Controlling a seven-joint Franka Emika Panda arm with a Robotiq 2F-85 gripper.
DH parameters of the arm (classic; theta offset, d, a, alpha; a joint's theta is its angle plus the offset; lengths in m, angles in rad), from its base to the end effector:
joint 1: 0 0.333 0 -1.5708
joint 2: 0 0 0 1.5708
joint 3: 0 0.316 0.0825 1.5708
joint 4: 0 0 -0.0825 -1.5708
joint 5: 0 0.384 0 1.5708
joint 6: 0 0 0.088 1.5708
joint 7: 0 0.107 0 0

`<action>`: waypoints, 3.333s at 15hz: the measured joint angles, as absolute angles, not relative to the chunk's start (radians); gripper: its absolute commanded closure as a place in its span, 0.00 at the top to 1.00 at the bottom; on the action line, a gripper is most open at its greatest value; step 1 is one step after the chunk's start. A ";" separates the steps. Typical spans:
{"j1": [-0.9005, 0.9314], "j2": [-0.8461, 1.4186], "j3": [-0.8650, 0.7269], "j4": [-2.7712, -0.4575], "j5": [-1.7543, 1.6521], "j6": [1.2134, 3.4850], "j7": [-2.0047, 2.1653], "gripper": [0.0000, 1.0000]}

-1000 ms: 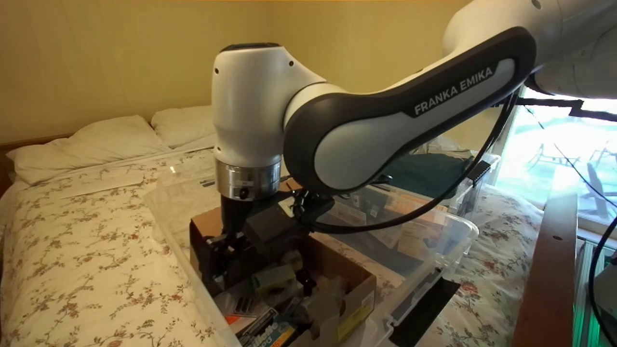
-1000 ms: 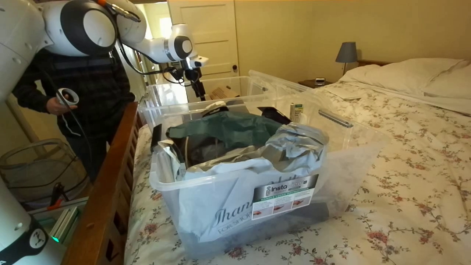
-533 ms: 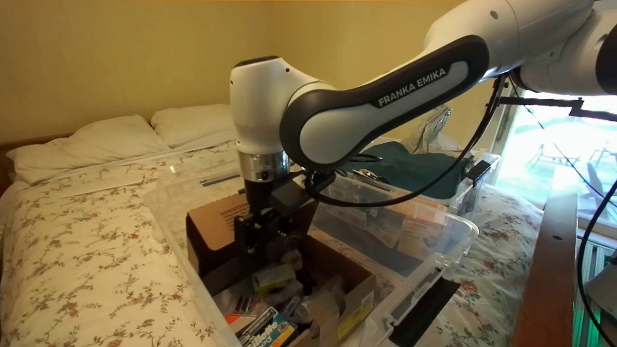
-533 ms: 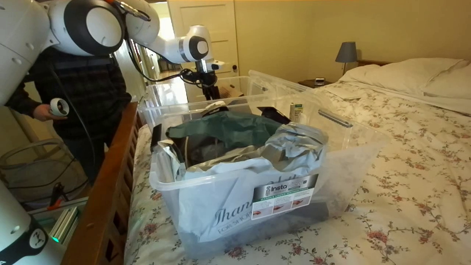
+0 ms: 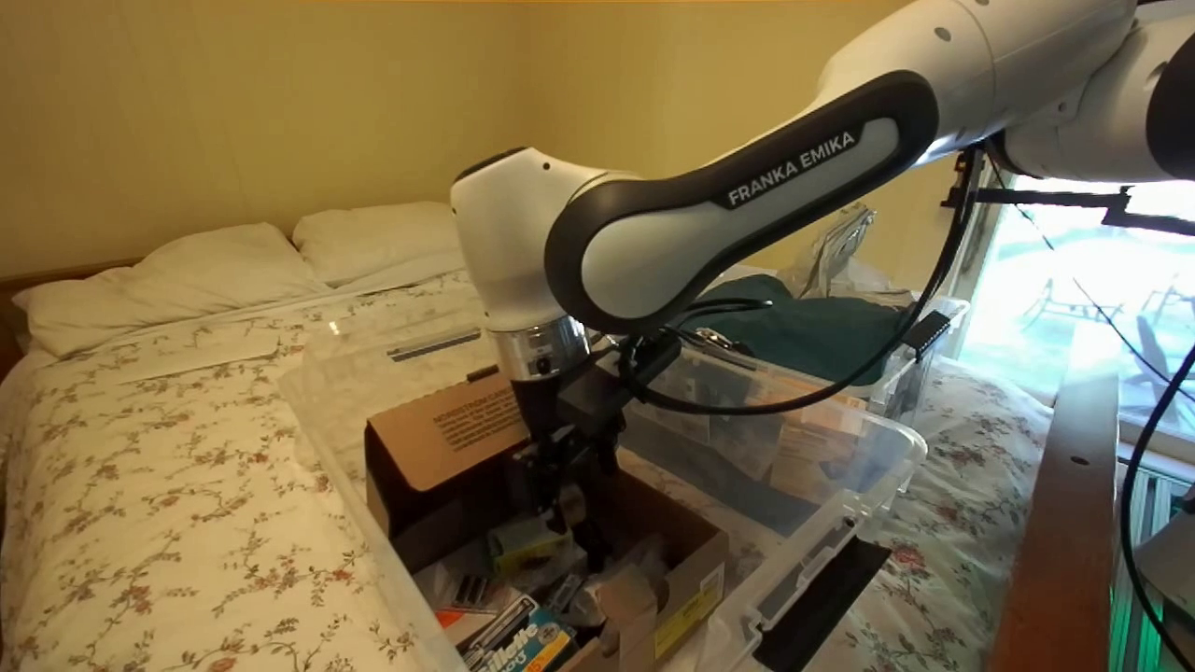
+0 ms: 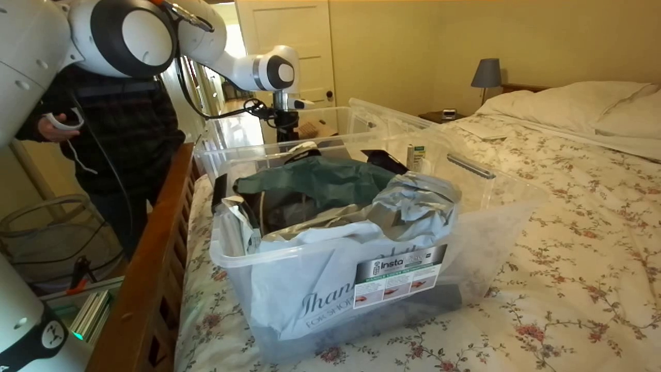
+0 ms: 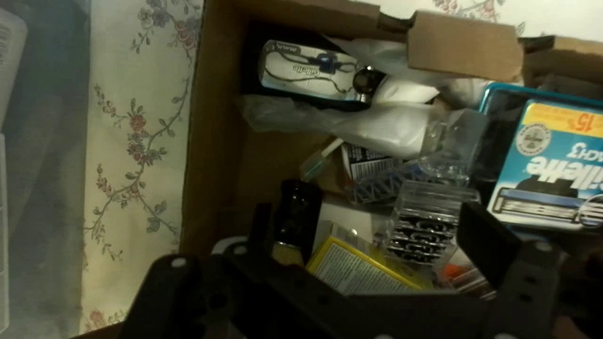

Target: Move two white boxes to the storage bin on the right

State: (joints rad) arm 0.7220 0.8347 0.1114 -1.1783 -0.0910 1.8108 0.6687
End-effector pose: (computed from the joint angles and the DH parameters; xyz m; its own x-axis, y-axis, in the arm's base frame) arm 0.5170 0.5252 0.2739 0.9759 0.1548 -0.1540 0.1742 -0.9772 0.1216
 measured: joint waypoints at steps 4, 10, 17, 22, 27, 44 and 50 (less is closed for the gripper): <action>0.721 0.836 0.106 -1.178 -0.091 1.811 0.668 1.00; 0.721 0.836 0.105 -1.178 -0.091 1.811 0.668 1.00; 0.721 0.866 0.136 -1.175 -0.045 1.811 0.668 1.00; 0.723 0.880 0.170 -1.173 0.003 1.852 0.678 1.00; 0.719 0.905 0.171 -1.163 0.013 1.949 0.700 1.00; 0.717 0.981 0.139 -1.089 0.013 1.953 0.882 0.25; 0.717 0.920 0.132 -1.116 -0.003 1.809 0.878 0.25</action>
State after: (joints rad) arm 0.7166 0.9201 0.1318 -1.1161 -0.0035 1.8092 0.8777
